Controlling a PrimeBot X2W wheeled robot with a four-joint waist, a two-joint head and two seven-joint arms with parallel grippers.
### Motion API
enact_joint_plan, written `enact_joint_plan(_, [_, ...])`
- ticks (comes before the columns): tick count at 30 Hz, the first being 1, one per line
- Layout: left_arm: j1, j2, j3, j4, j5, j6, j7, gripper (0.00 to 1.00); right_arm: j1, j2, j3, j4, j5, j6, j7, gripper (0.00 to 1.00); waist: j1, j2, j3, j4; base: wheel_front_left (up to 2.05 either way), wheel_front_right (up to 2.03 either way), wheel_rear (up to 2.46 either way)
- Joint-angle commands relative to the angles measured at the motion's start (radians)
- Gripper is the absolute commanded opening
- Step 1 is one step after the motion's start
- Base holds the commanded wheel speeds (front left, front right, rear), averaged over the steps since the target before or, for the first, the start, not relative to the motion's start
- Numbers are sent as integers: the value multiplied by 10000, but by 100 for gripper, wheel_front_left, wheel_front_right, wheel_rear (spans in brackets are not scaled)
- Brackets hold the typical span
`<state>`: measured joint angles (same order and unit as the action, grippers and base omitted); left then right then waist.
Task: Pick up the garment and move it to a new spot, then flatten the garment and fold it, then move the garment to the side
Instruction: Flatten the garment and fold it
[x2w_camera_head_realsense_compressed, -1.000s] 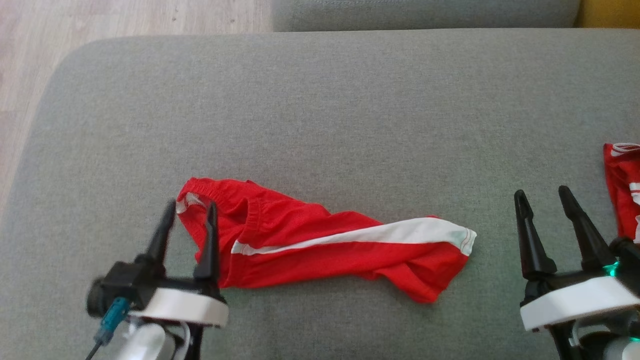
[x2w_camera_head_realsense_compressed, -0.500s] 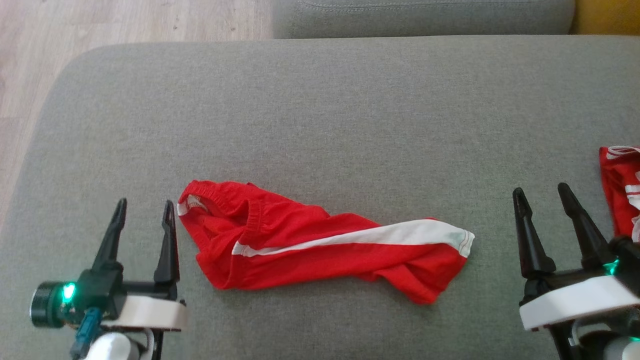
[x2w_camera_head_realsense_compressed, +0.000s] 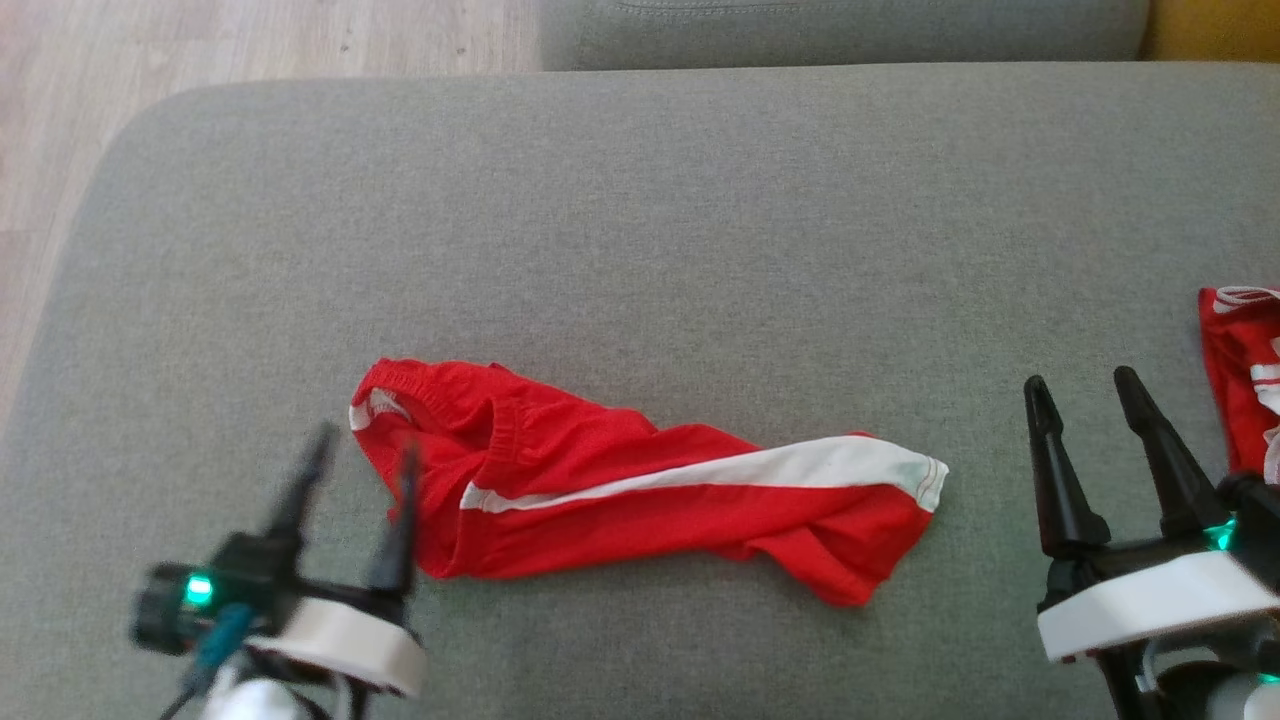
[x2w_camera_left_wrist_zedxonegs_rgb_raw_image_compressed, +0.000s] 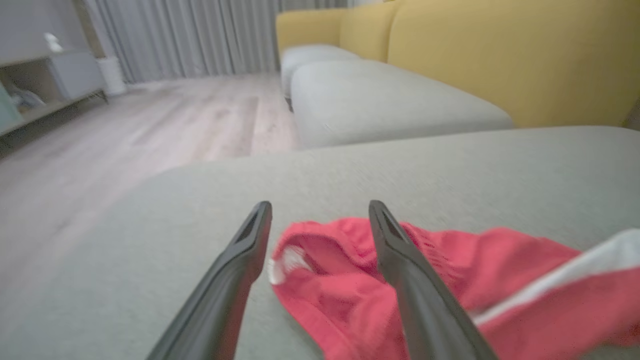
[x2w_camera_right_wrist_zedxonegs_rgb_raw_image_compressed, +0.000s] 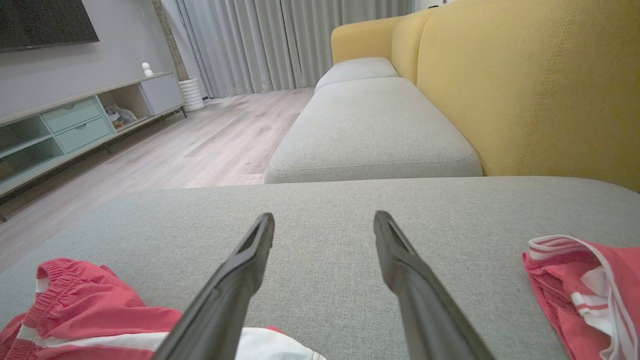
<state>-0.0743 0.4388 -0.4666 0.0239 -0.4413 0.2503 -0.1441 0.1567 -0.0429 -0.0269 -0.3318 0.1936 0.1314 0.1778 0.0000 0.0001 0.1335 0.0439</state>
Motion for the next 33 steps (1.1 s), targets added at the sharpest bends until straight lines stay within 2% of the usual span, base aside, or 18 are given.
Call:
enact_joint_plan(1, [-462, 151, -82, -293, -326, -438, 535, 100, -198, -74, 284, -340, 59, -7, 33, 100, 0, -1, 44, -4, 0, 0, 0])
enact_joint_plan(4, [-529, -109, -641, -169, -812, -952, 1508, 100, -230, -74, 322, -318, 83, -7, 28, 100, 0, -1, 124, -34, 0, 0, 0])
enact_joint_plan(9, [-644, -295, -939, 165, -1257, -1238, 2307, 100, -256, -74, 333, -293, 159, -7, 35, 100, 0, -1, 270, -88, 0, 0, 0])
enact_joint_plan(17, [-971, -457, -984, 992, -1753, -1658, 2588, 100, -339, -74, 250, -141, 267, -7, 27, 100, 0, -1, 513, -223, 0, 0, 0])
enact_joint_plan(18, [-991, -476, -1005, 1014, -1798, -1720, 2600, 88, -338, -74, 205, -100, 277, -7, 31, 100, 0, -1, 531, -235, 0, 0, 0])
enact_joint_plan(20, [-1039, -481, -1025, 1009, -1794, -1762, 2560, 6, -329, -74, 79, 14, 288, -7, 57, 100, 0, -1, 573, -254, 0, 0, 0])
enact_joint_plan(21, [-1061, -481, -1029, 982, -1775, -1762, 2526, 0, -316, -74, -1, 130, 277, -7, 94, 100, 0, -1, 593, -258, 0, 0, 0])
enact_joint_plan(27, [-1127, -475, -1057, 785, -1744, -1732, 2480, 0, -205, -74, -226, 1409, 310, -7, 1006, 100, 0, -1, 712, -198, 0, 0, 0])
enact_joint_plan(33, [-1206, -494, -1076, 720, -1730, -1678, 2466, 0, -739, -142, 310, 2511, 477, -7, 1065, 100, 0, -1, 835, -103, 0, 0, 0])
